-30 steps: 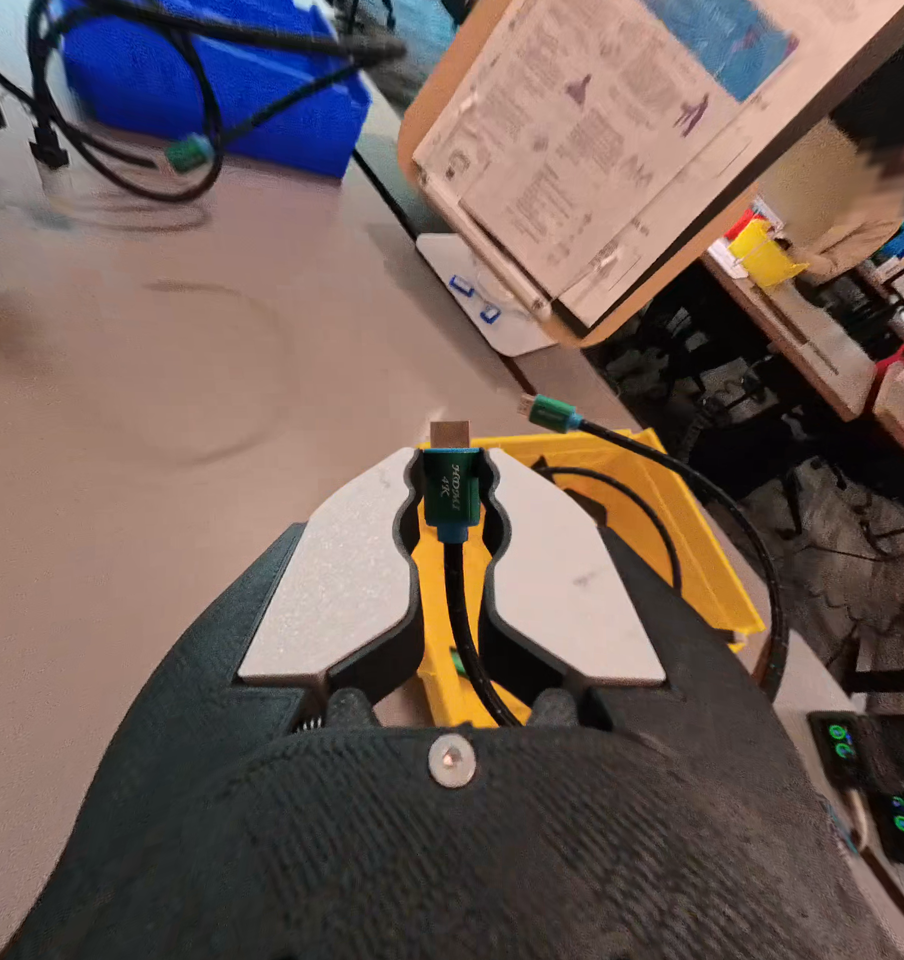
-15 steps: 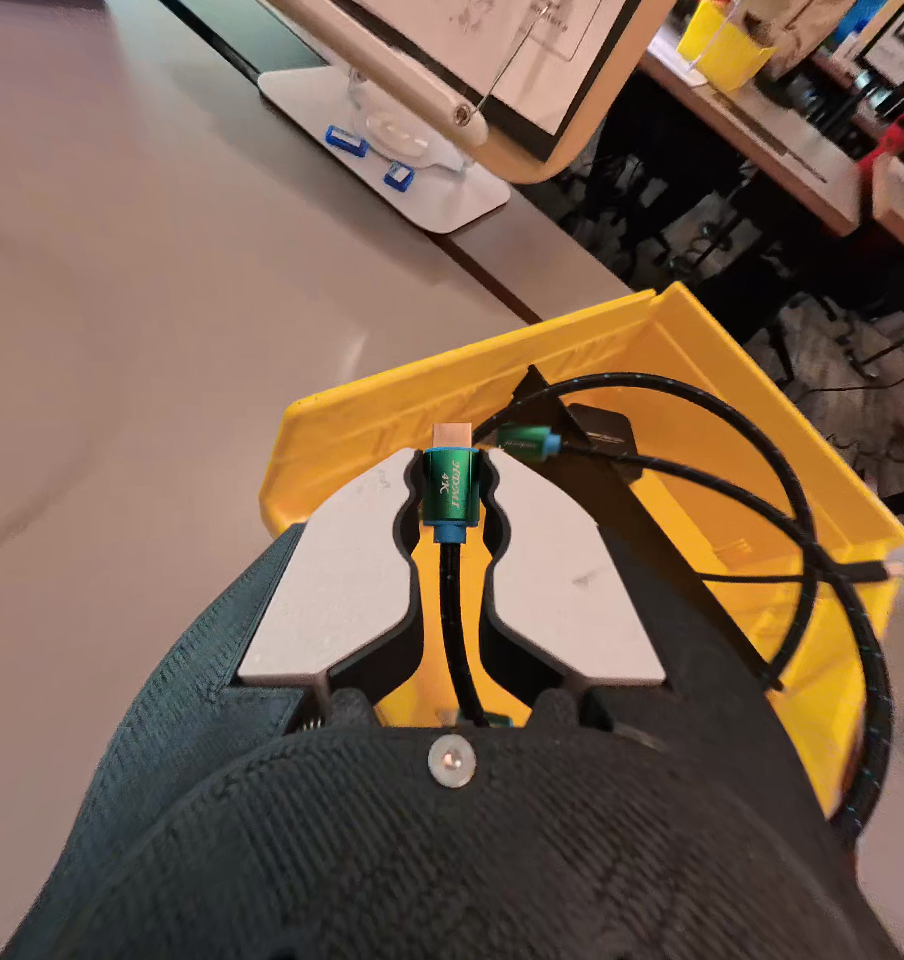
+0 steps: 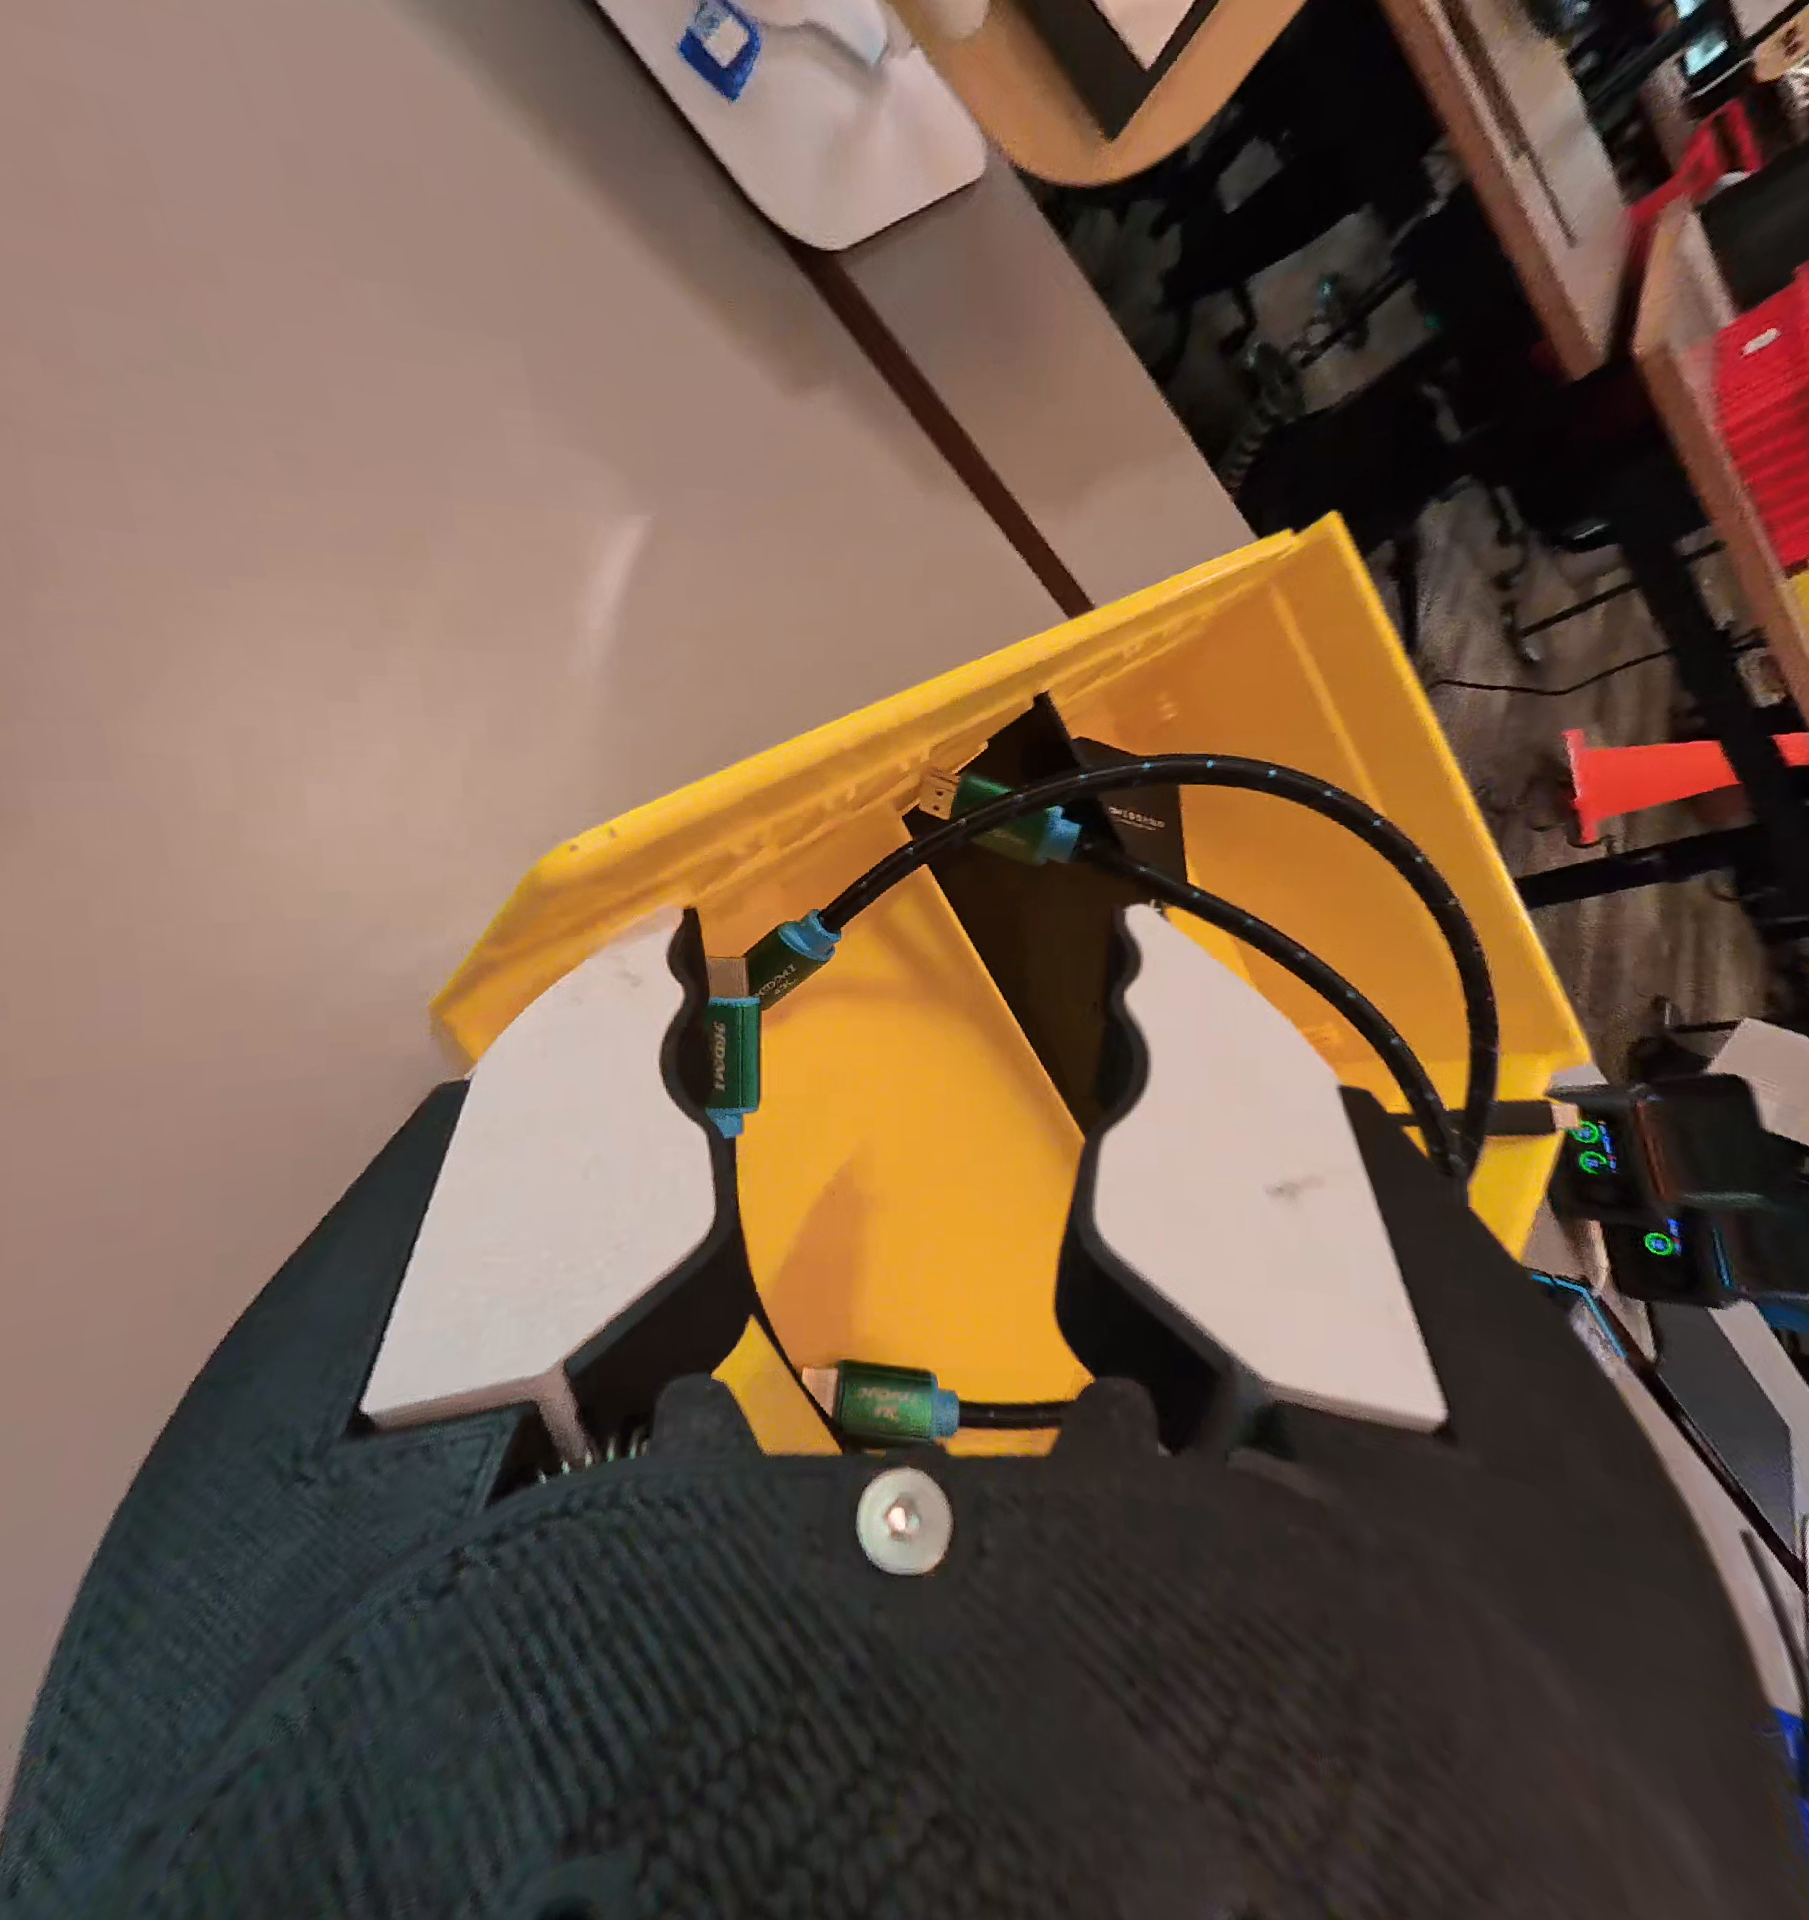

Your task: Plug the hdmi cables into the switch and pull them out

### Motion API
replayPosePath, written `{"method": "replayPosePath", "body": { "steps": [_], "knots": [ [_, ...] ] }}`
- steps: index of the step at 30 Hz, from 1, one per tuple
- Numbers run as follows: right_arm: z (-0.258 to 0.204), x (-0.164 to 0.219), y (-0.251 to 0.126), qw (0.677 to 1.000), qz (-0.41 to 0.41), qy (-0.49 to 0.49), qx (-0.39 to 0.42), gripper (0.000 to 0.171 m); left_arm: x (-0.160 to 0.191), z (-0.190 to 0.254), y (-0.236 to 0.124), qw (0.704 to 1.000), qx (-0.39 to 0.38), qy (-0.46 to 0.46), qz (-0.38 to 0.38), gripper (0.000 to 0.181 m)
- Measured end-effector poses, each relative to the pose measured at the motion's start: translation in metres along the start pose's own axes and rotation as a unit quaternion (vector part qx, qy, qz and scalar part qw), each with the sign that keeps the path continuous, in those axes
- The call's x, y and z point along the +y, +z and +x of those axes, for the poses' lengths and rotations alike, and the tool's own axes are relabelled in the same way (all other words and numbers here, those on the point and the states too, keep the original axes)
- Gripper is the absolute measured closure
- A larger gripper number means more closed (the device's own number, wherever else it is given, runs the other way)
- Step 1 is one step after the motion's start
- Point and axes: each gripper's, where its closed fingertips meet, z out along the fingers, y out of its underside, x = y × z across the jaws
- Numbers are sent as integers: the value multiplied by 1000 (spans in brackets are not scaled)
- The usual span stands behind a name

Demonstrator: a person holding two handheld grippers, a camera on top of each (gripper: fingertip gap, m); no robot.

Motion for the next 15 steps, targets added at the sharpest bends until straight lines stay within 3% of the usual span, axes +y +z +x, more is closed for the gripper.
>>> {"method": "replayPosePath", "body": {
  "steps": [6,10,13,15],
  "knots": [
    [-6,-19,-28,1000,27,9,-6,101,1,3,2,1000,6,3,-6,160],
    [-28,-55,-69,995,81,11,-61,88,4,4,4,1000,6,9,-15,160],
    [-59,-96,-121,977,153,20,-148,83,7,5,5,1000,7,15,-26,160],
    [-94,-126,-164,945,224,12,-239,90,10,6,6,999,9,20,-37,160]
  ]
}}
